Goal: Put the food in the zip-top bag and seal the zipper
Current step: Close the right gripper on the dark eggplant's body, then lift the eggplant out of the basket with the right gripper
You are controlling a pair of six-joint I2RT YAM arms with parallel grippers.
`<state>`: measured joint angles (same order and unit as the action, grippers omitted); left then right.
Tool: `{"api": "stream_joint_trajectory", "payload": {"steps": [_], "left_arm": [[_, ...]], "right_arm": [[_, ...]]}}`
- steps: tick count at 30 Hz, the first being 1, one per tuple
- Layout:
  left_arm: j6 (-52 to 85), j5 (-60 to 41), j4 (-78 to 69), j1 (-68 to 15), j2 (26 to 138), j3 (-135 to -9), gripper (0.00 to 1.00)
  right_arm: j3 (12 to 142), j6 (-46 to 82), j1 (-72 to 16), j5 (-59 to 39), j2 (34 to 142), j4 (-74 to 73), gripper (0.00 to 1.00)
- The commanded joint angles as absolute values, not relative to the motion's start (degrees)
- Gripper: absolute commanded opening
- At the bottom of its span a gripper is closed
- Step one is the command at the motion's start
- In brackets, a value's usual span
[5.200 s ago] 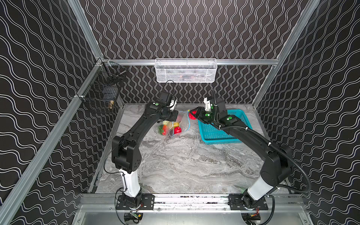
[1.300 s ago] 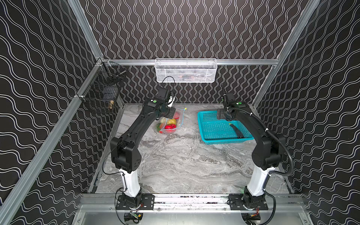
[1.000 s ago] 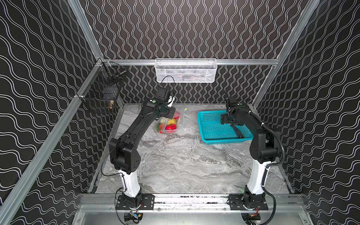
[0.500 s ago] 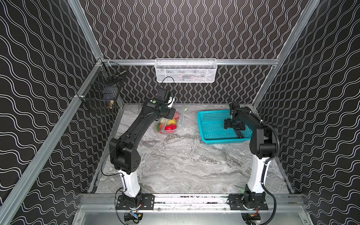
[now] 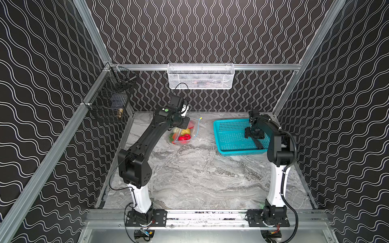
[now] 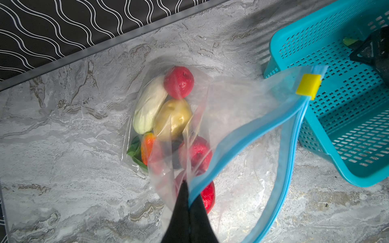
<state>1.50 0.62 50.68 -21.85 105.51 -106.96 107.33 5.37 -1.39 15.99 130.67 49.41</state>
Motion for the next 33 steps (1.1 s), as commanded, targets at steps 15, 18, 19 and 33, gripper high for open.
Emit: {"api": "stream_joint_trajectory", "payload": {"steps": [15, 18, 19, 33], "left_arm": [[2.6, 0.1, 50.8, -21.7, 106.0, -107.9, 0.0], [2.6, 0.2, 50.7, -21.8, 105.9, -107.8, 0.0], [2.7, 0.2, 50.7, -21.8, 105.9, -107.8, 0.0], [3.7, -1.0, 51.5, -21.9, 107.6, -109.2, 0.0]], "right_arm": [[108.9, 6.0, -1.2, 11.0, 131.4, 50.2, 0.3], [109.1, 6.6, -1.2, 10.4, 130.5, 50.2, 0.25], [109.2, 7.1, -1.2, 10.2, 130.1, 50.6, 0.24], [99.6, 14.2, -1.4, 6.2, 116.0, 43.0, 0.16]]}}
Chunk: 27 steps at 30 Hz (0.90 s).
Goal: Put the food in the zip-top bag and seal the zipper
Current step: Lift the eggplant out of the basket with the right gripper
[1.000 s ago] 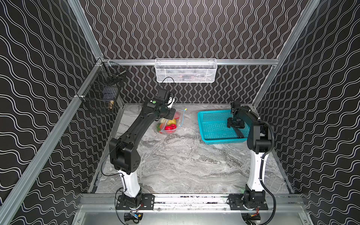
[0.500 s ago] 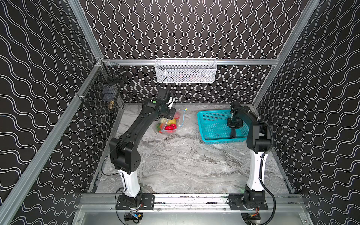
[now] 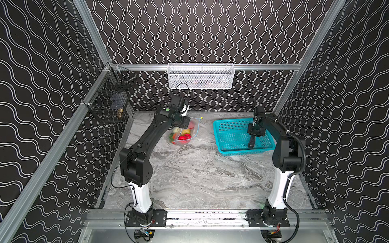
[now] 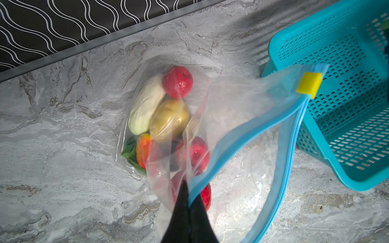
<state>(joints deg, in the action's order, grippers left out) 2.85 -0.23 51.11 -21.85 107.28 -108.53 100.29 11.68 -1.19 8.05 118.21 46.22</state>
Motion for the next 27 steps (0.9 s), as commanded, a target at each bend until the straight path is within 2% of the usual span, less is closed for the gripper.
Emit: {"api": "stream_joint_trajectory", "payload": {"steps": [1, 6, 20, 27], "left_arm": [[3.7, -1.2, 51.7, -21.8, 107.8, -109.4, 0.0], [4.3, -2.0, 52.1, -21.9, 108.3, -110.0, 0.0], [4.7, -3.2, 52.0, -21.8, 108.2, -109.6, 0.0], [4.5, -2.6, 52.4, -21.8, 108.6, -110.0, 0.0]], "right_arm": [[99.2, 14.7, -1.4, 5.9, 115.1, 42.6, 0.16], [97.3, 17.2, -1.4, 5.4, 111.7, 40.3, 0.14], [84.9, 25.0, -1.9, 0.0, 100.3, 26.8, 0.16], [74.9, 29.5, -2.8, -3.3, 93.2, 15.1, 0.15]]}}
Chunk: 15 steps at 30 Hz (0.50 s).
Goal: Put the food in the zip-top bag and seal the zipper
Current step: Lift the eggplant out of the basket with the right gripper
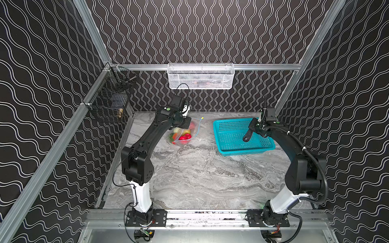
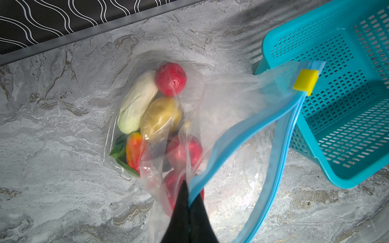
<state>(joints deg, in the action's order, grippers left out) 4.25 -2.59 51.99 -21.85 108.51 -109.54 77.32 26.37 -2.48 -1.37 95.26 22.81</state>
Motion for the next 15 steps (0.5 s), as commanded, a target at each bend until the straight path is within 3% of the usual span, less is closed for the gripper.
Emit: {"api": "stream_joint_trajectory", "payload": {"steps": [1, 15], "left_arm": [[4.5, -2.8, 52.3, -21.9, 108.6, -110.0, 0.0], [4.6, -3.3, 52.2, -21.9, 108.0, -109.4, 0.0]], "right_arm": [[73.7, 30.2, -3.1, -3.8, 92.3, 13.6, 0.15], [66.2, 32.9, -9.2, -2.3, 86.1, 1.5, 0.13]]}}
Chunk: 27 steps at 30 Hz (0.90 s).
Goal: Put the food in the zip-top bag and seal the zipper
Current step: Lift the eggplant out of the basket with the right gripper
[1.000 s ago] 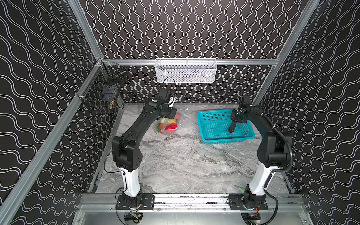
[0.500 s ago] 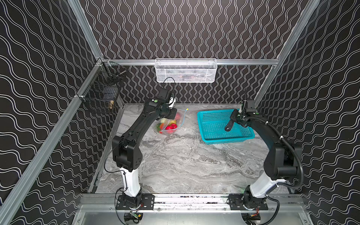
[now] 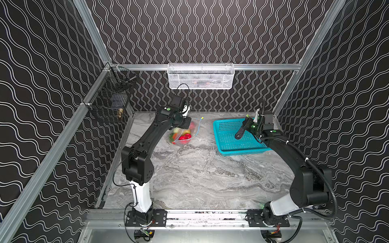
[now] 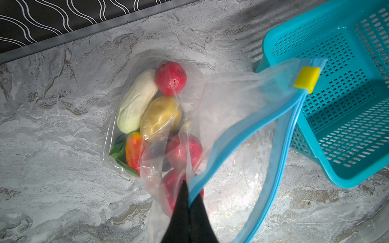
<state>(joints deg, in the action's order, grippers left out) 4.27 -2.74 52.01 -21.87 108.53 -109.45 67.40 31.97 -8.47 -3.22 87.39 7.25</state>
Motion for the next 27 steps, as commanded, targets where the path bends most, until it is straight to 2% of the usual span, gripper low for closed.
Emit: {"api": "stream_joint_trajectory", "payload": {"steps": [1, 5, 17, 27], "left_arm": [[4.6, -3.3, 52.2, -21.8, 108.1, -109.4, 0.0], [4.6, -3.6, 51.7, -21.9, 107.8, -108.7, 0.0], [4.8, -4.2, 51.9, -21.8, 108.0, -109.0, 0.0], [5.0, -4.9, 52.1, -21.8, 106.9, -109.1, 0.0]], "right_arm": [[65.3, 33.2, -9.8, -2.0, 85.4, 0.4, 0.13], [62.5, 33.8, -11.8, -1.7, 83.2, -4.4, 0.19], [57.6, 41.6, -17.6, 0.0, 79.5, -14.6, 0.15], [61.4, 39.4, -24.7, 6.0, 81.1, -15.8, 0.14]]}}
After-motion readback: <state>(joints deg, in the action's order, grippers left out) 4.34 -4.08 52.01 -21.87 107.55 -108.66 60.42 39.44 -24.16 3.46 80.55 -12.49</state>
